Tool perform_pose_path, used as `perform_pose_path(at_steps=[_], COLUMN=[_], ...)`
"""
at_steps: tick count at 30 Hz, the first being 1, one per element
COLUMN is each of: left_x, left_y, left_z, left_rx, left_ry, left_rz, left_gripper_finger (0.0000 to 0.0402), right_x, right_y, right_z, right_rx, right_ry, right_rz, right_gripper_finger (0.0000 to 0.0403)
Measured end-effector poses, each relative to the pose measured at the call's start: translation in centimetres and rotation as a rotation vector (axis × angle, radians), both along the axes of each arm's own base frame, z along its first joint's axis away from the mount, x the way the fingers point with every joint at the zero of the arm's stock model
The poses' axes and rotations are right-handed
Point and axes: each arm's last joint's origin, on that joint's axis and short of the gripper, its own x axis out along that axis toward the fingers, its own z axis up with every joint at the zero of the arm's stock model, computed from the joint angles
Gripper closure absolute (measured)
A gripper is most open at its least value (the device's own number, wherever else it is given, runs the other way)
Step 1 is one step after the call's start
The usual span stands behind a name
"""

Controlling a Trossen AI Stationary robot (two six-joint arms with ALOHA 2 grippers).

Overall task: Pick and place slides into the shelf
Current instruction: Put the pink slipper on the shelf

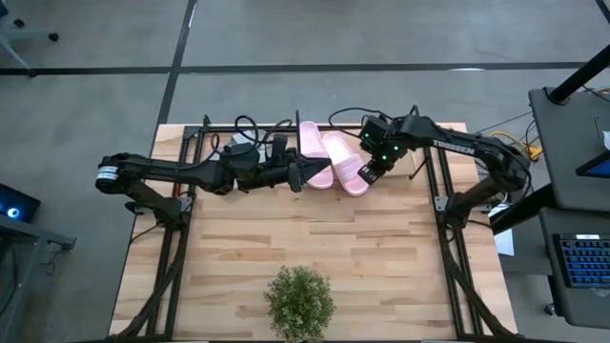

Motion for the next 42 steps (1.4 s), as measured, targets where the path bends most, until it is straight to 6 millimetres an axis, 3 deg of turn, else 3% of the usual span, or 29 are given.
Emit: perform_pose_path(at_steps=[8, 19, 30, 42], left_x=[0.0, -0.1, -0.1, -0.1], left_y=[0.0, 0.0, 0.0, 0.0], left_z=[0.1, 0.3, 0.3, 0.3], left_rx=[0.001, 0.003, 0.003, -0.001], left_ry=[-0.012, -0.031, -0.028, -0.03], left_rz=[0.0, 0.001, -0.004, -0.013], left_gripper_finger=[0.0398, 0.0398, 0.0398, 0.0398], right_x=[1.4, 2.5, 4.9, 7.0], right_y=[-0.7, -1.2, -0.5, -1.4], right_z=[-2.2, -2.2, -3.7, -2.2], right_rx=[0.025, 0.016, 0.037, 0.003], right_ry=[0.048, -0.045, -0.089, -0.163], right_rz=[0.015, -0.018, -0.004, 0.003], right_gripper_finger=[0.0395, 0.0395, 0.0395, 0.0395])
